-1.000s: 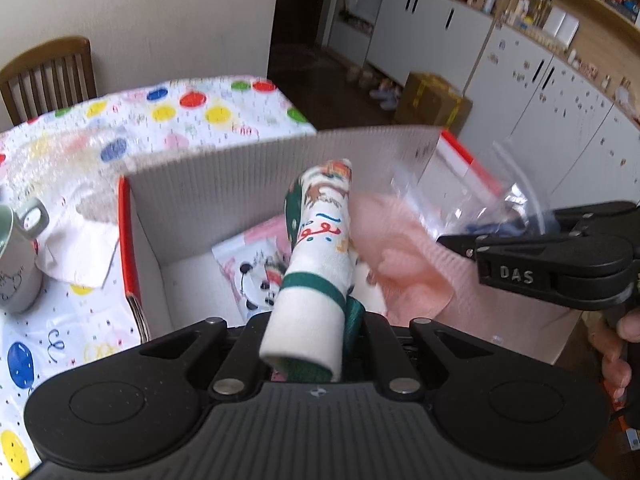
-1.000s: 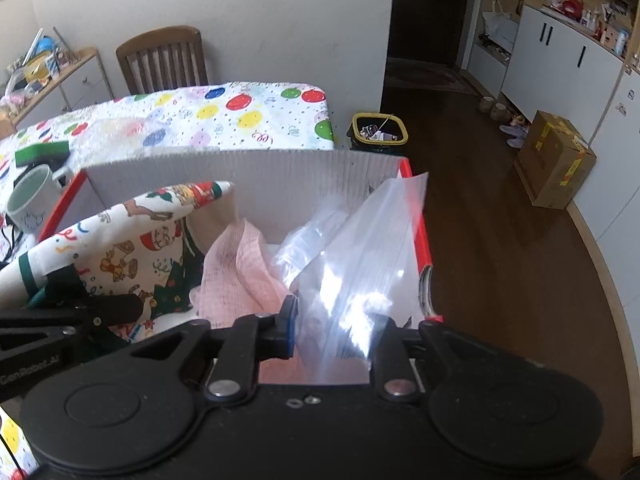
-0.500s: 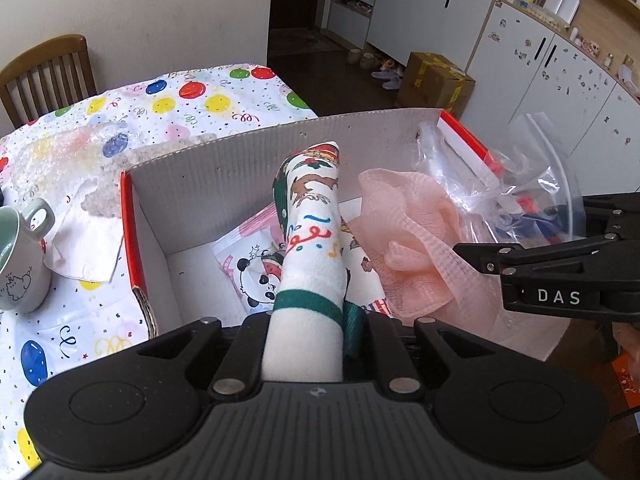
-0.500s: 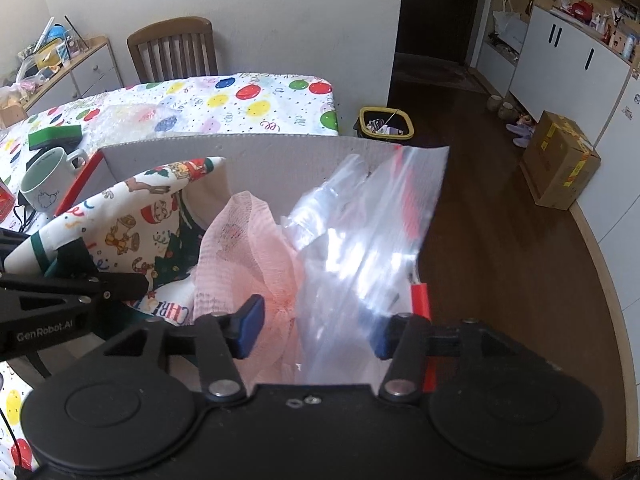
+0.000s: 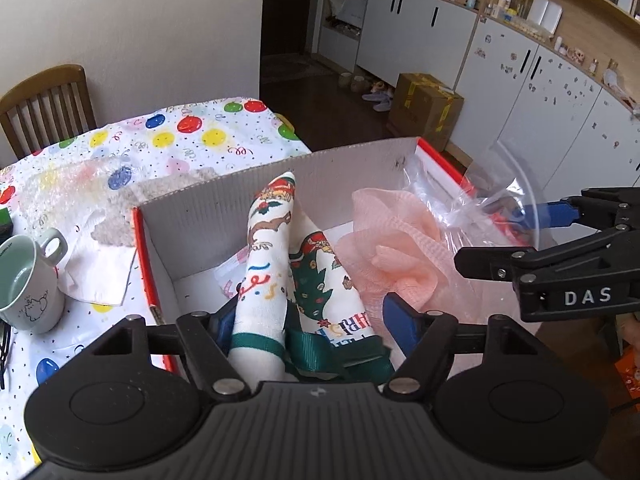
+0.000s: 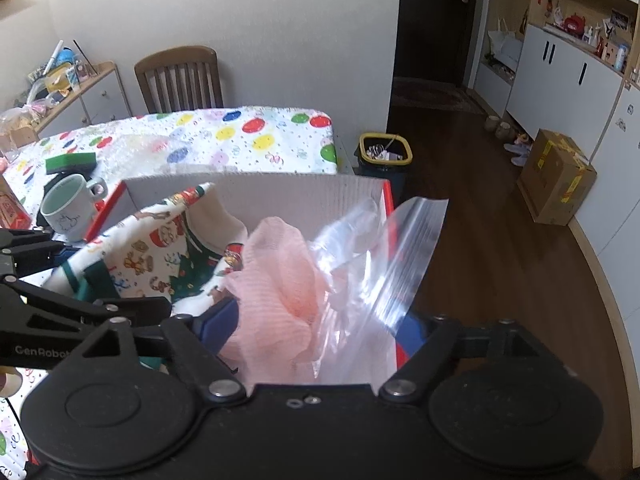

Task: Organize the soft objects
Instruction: 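Open both tools to drop the zip bag and cloth into the box, then move the right tool to the white fluffy towel while the left tool reaches the black cloth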

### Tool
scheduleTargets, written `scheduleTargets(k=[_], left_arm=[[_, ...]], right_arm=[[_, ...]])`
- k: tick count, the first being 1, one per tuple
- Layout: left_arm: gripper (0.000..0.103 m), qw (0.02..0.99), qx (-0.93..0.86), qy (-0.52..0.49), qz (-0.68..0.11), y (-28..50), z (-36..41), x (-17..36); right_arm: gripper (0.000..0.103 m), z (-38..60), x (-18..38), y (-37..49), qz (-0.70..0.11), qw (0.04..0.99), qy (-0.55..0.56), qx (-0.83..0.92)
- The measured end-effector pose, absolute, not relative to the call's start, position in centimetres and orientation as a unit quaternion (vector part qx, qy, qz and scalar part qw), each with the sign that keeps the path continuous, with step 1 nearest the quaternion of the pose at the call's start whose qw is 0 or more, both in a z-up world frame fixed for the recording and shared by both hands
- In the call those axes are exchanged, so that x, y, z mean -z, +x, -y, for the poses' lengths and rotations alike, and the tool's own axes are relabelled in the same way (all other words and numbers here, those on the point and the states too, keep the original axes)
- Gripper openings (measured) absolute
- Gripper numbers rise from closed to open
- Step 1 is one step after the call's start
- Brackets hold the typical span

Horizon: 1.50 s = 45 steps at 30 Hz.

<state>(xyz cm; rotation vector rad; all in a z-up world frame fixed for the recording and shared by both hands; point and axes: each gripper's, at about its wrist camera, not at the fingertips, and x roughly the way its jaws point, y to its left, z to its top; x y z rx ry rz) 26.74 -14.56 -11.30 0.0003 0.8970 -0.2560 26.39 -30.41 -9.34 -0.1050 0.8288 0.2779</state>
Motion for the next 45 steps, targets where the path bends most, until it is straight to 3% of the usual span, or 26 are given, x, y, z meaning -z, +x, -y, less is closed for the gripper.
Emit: scheduleTargets(k=[10,22,30,34,45], left_arm=[[0.079,0.908,0.124,-0.017,-0.400,24.5,12.9,8.5],[0.088,0.924,0.120,-0.037,-0.362,21.4,10.1,4.7],[0.089,0.930,0.102,-0.056,-0.349,20.3,5.9,3.8],[0.103,0.931,0.087,-0.068,-0.349,20.4,3.1,3.6],[0.103,0.946,0.003,-0.077,-0.315,20.9,-6.7,3.9]], right_arm=[[0.102,29.9,6.5,24.8,-0.365,0.917,-0.060,-0.147],[0.103,28.7,3.3,23.9,-0.341,0.921,-0.052,-0.178],[0.103,25.0,2.3,24.6,-0.346,0.908,-0.039,-0.233],[0.103,22.5,2.1,25.5,-0.350,0.902,-0.039,-0.249],[0.103,15.3,2.6,30.1,-0.370,0.894,-0.041,-0.250]])
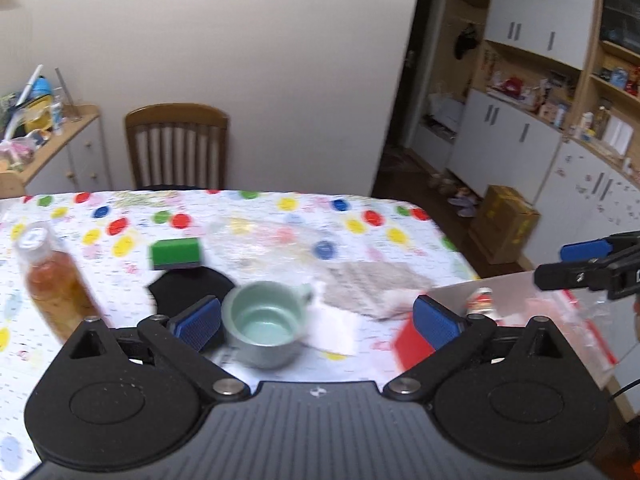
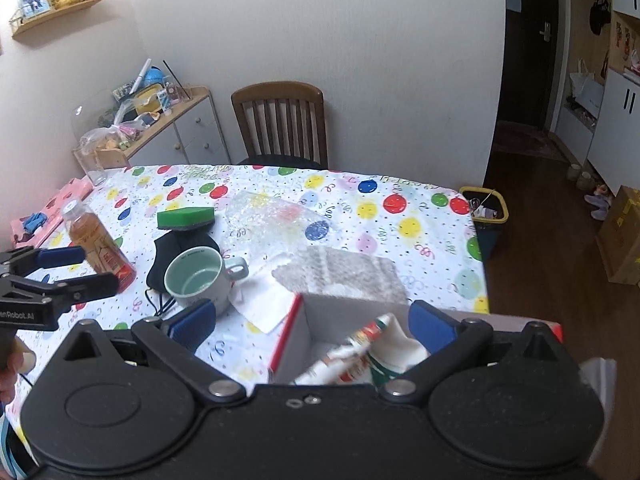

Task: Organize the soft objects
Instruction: 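Move the right tool to the white fluffy towel while the left tool reaches the black cloth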

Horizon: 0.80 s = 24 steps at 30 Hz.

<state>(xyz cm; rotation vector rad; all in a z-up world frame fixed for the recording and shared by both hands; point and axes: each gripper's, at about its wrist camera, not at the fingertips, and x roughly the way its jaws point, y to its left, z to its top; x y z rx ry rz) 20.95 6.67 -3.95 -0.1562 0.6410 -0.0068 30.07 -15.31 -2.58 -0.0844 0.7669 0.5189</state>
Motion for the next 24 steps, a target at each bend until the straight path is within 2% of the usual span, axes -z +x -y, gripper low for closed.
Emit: scheduleTargets(k=[11,18,24], left_arm=[[0.103,0.940,-0.066,-0.081,-0.324,24.6,-15.3,7.9],[0.103,0.940,-0.089,-0.046,-0.326,27.6,-16.6,10.4],[0.103,0.933,-0.099,-0.080,-0.336,30.2,-18.0,11.8]], right_arm=[[0.102,9.2,5.5,36.0,-0.403,0.882,-0.071,-0.233],[0.099,7.6,7.6,39.6,-0.424,0.878,-0.081,-0.206],[0.098,6.4,9.4,42.4,-0.444,0.870,-0.095,-0.194]])
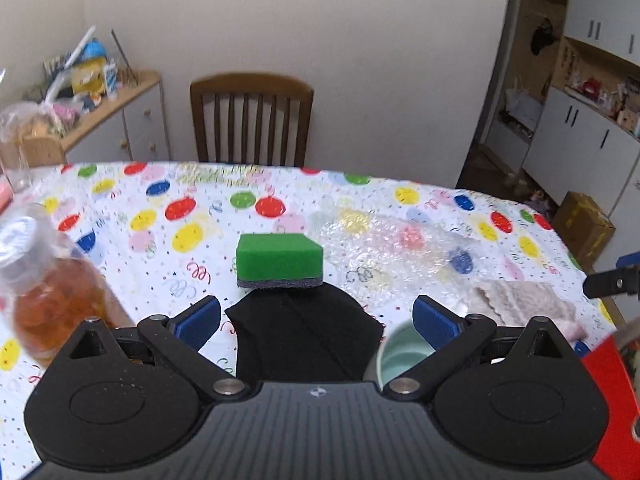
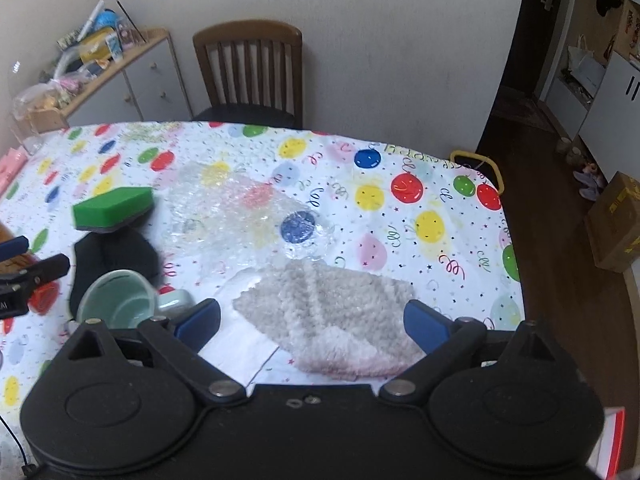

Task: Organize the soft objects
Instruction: 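Move the right tool to the white fluffy towel while the left tool reaches the black cloth, then close the right tool on the white fluffy towel while the left tool grasps the black cloth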

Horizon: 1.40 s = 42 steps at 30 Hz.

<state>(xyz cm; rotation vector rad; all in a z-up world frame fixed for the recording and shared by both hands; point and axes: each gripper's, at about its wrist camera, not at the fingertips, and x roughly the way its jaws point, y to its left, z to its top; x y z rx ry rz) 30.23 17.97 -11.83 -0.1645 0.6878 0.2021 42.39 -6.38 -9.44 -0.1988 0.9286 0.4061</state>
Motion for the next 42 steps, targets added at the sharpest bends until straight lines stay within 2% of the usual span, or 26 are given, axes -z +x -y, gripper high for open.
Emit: scheduleTargets(k=[17,22,25,27,29,31,32,33,37,39,42], left_arm=[[0.102,0.880,-0.130,-0.152,-0.432,36.0,-20.9,18.0],[0.102,0.873,-0.123,-0.182,-0.435,35.8,-21.5,18.9],[0.086,0.871,-0.121,-0.196,-0.434,35.8,-21.8,19.0],[0.081,0.864,-0.129,-0.217,-0.436,35.8,-22.5,19.2],[0.073,0.855,-0.133,-0.240,-0.439,35.8,-23.2,19.6],[0.070,0.853,-0.137,-0.240,-0.442,35.9,-23.4,19.8],[0.066,0.853,-0.137,-0.237,-0.443,35.9,-23.3,19.8],[0.063,0.854,-0.139,-0.235,-0.443,35.9,-23.3,19.8],[0.042,0.854,-0.143,-0.231,-0.443,35.8,-23.2,19.7],[0.035,0.855,-0.145,-0.233,-0.440,35.5,-23.3,19.5],[0.025,0.858,-0.148,-0.230,-0.435,35.2,-23.2,19.0]], right_arm=[[0.094,4.2,15.4,48.2,-0.510,0.829,-0.141,-0.183],[0.085,3.3,16.8,48.8,-0.532,0.811,-0.161,-0.183],[0.073,3.0,17.5,49.0,-0.545,0.800,-0.174,-0.179],[0.069,2.9,17.7,49.1,-0.554,0.793,-0.180,-0.179],[0.059,2.5,18.1,49.1,-0.560,0.785,-0.195,-0.180],[0.045,2.3,18.4,49.0,-0.560,0.782,-0.206,-0.179],[0.044,2.3,18.4,49.0,-0.560,0.782,-0.206,-0.179],[0.038,2.4,18.4,49.0,-0.561,0.782,-0.203,-0.178],[0.014,2.6,18.5,48.8,-0.558,0.785,-0.201,-0.178],[0.006,2.7,18.3,48.7,-0.554,0.790,-0.195,-0.179],[0.004,3.1,17.8,48.4,-0.540,0.802,-0.189,-0.172]])
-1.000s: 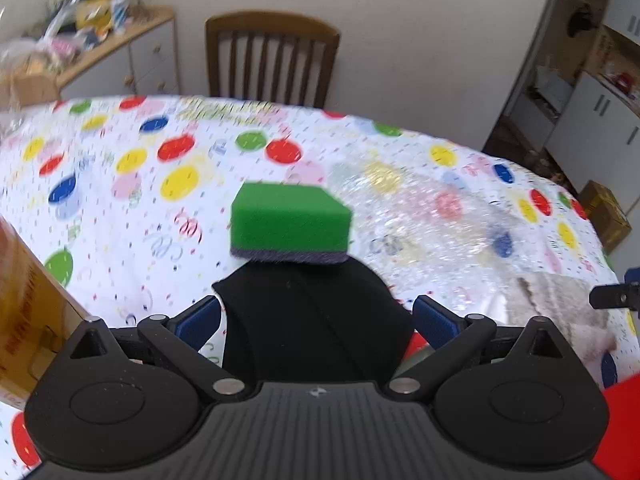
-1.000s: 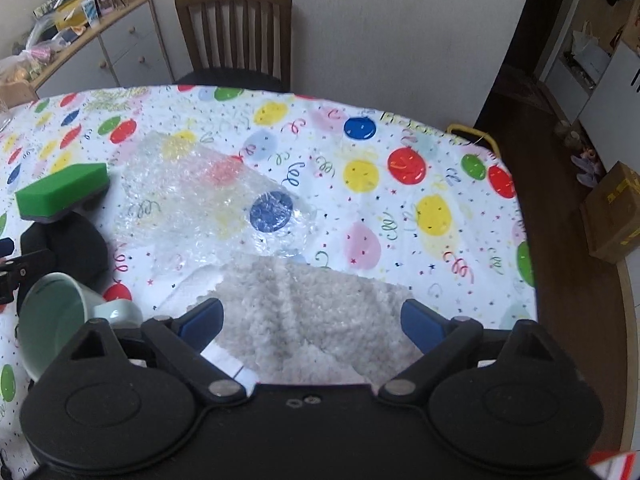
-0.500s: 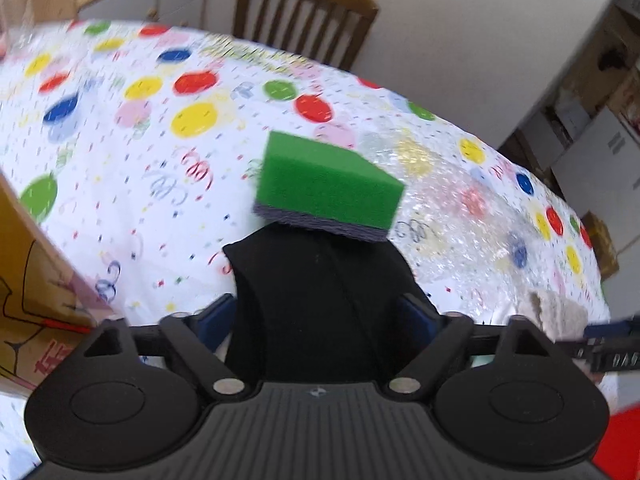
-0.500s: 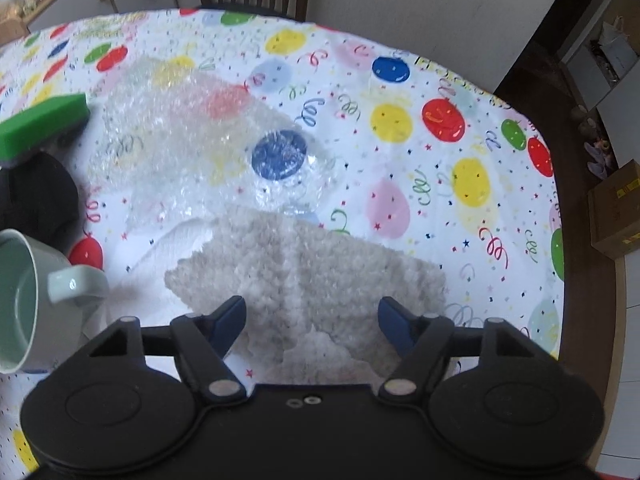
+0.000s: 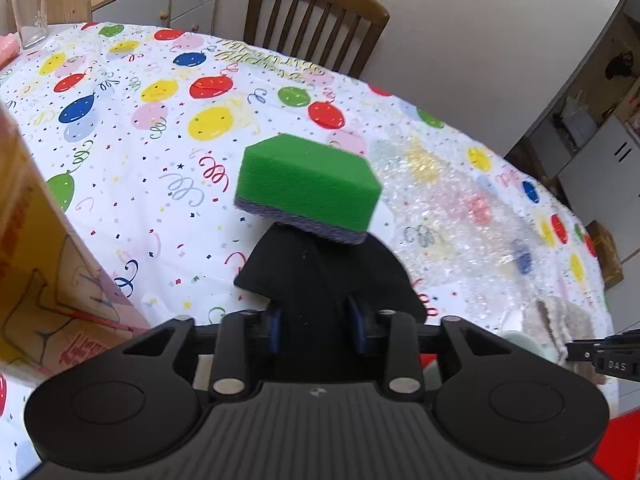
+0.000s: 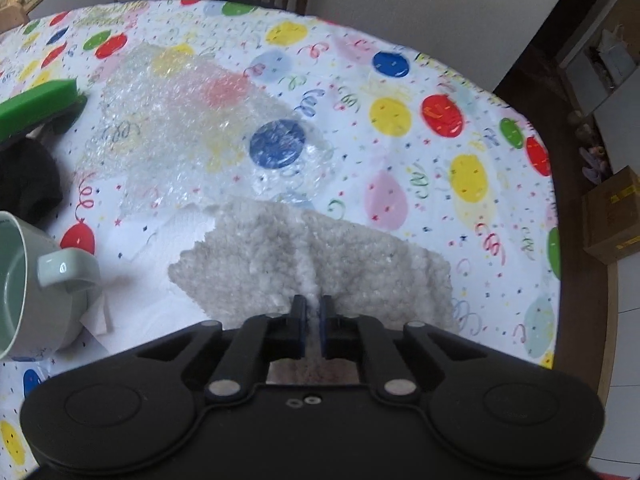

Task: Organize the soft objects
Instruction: 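Close the right tool on the white fluffy towel while the left tool grasps the black cloth, then carry the fluffy towel and black cloth over the white box with both tools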

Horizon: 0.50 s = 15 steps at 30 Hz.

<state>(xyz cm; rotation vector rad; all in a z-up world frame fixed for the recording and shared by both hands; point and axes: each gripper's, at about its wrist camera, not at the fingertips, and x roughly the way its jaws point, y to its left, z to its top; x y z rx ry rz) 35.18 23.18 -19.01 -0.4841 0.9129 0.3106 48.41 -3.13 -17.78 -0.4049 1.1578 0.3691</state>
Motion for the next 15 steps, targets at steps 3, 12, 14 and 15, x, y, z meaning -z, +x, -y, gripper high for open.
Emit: scheduleTargets(k=[3,12,14,15], left_arm=[[0.019,0.863,-0.140,-0.233,-0.427,34.7,-23.0,18.3],[0.014,0.883,-0.127,-0.220,-0.393,32.2,-22.0,15.5],[0.014,0.887,-0.122,-0.221,-0.387,31.7,-21.8,14.7],[0.014,0.887,-0.119,-0.224,-0.386,31.4,-21.7,14.3]], right_arm=[[0.004,3.9,16.8,48.2,-0.530,0.814,-0.164,-0.171],[0.003,5.8,13.0,45.7,-0.486,0.849,-0.098,-0.183],[0.003,6.3,11.9,45.0,-0.476,0.855,-0.082,-0.188],[0.003,6.5,11.3,44.6,-0.472,0.858,-0.074,-0.190]])
